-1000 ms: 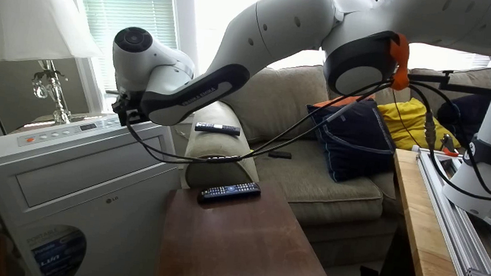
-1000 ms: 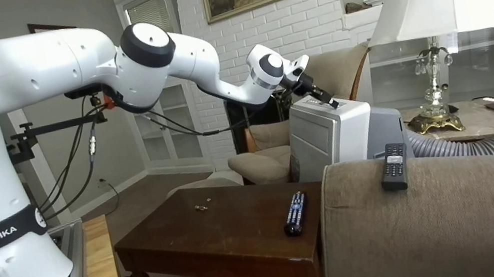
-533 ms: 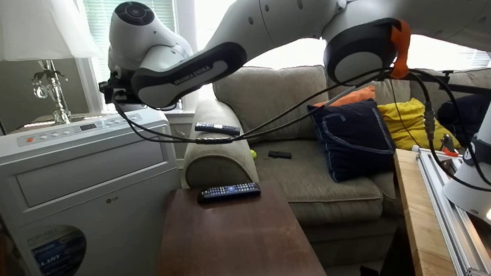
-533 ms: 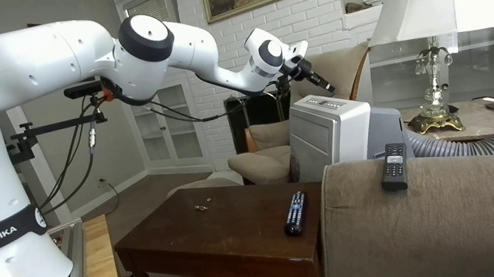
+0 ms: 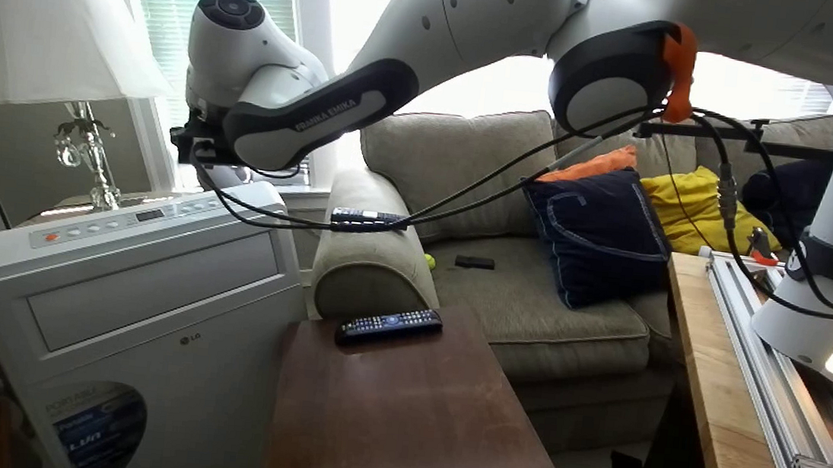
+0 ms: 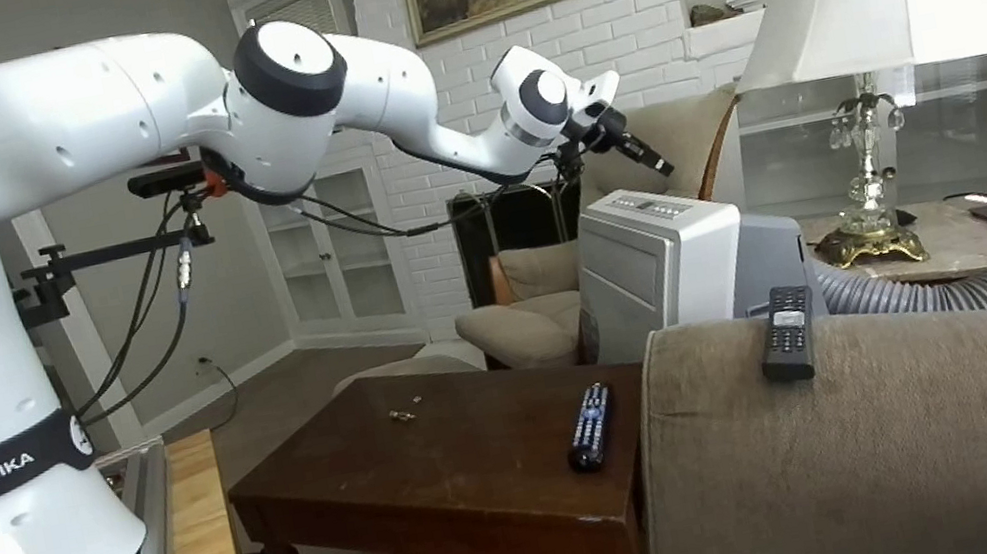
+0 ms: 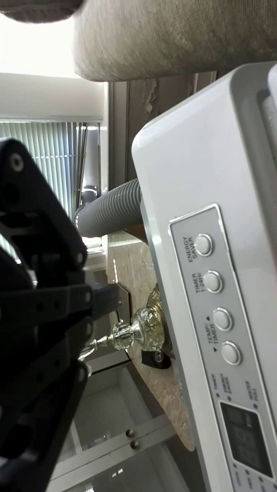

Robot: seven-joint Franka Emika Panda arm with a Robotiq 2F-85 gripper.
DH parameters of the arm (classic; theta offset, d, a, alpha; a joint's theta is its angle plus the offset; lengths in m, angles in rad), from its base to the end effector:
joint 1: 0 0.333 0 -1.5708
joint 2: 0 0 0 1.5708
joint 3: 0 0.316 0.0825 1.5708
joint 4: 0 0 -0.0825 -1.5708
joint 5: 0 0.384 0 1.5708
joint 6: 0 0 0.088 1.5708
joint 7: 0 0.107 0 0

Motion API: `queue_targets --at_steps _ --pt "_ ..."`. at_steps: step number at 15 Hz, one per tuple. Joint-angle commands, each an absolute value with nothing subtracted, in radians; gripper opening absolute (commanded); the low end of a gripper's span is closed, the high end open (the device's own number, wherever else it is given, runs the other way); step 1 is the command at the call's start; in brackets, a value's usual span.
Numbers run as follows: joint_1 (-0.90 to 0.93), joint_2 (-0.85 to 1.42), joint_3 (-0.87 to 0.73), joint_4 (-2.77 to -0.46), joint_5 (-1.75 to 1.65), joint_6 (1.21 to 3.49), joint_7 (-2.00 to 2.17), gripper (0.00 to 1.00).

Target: Press the button on the far right side of the air conditioner.

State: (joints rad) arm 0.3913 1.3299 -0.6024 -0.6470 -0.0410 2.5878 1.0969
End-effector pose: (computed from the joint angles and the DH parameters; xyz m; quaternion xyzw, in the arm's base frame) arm 0.8374 0.1524 0.2688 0.8622 -0.2835 0.4181 0.0375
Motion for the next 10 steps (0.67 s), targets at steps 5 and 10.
queue_targets --at_steps 5,10 --pt "0.400 1.337 -0.621 -0.688 -0.048 2.587 1.113 0.00" --pt "0.408 1.342 -0.619 -0.714 -0.051 2.591 1.102 0.00"
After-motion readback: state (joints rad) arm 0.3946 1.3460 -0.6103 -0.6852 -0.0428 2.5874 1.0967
